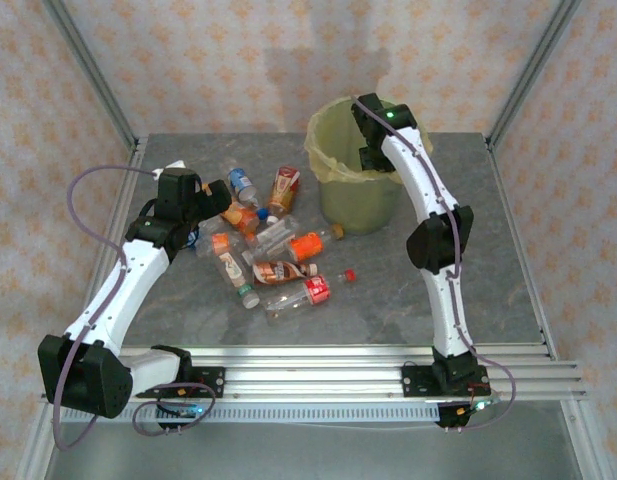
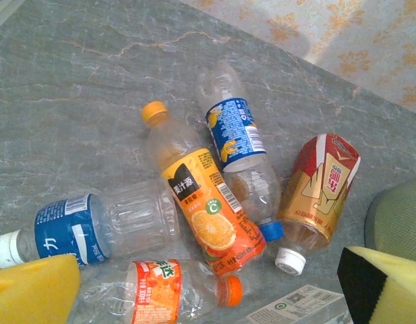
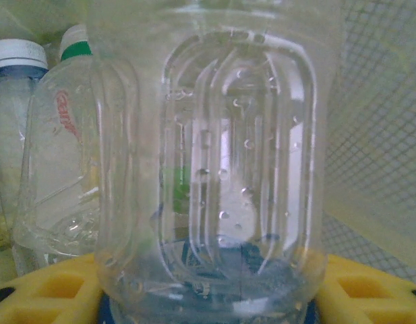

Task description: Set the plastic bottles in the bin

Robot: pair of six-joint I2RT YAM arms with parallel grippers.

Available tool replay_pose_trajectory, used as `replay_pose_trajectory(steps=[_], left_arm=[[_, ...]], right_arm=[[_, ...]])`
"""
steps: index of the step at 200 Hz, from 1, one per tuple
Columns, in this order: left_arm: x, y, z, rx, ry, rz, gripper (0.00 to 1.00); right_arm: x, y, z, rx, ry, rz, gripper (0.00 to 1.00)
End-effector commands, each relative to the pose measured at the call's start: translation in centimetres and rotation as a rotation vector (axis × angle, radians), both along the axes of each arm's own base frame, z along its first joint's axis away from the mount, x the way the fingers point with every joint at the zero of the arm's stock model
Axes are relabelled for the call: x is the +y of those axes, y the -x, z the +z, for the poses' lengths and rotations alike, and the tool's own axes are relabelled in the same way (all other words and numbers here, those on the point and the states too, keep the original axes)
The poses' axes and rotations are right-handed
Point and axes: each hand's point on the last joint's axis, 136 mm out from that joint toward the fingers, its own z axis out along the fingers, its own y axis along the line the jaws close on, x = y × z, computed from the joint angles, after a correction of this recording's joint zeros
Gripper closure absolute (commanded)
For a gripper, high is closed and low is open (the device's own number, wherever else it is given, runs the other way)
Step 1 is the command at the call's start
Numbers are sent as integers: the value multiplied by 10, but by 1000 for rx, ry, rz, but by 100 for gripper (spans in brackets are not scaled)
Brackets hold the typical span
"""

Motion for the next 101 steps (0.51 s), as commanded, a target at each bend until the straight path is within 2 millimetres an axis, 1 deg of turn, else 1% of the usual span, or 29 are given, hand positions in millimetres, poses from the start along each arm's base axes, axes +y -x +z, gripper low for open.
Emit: replay_pose_trajectory(steps=[1, 16, 42, 68, 101], left_arm=[[-1, -4, 14, -33, -9, -1, 0], [-1, -3, 13, -32, -9, -1, 0], [0, -3, 13, -32, -11, 2, 0], [0, -2, 14, -34, -10, 1, 0], [2, 1, 15, -32, -23, 7, 0]], right_arm=[[-14, 19, 19, -6, 24, -33, 50], [-13, 22, 17, -2, 6, -33, 50], [-4, 22, 12, -5, -44, -15, 47], [2, 18, 8, -4, -70, -7, 43], [9, 8, 0, 0, -92, -2, 35]])
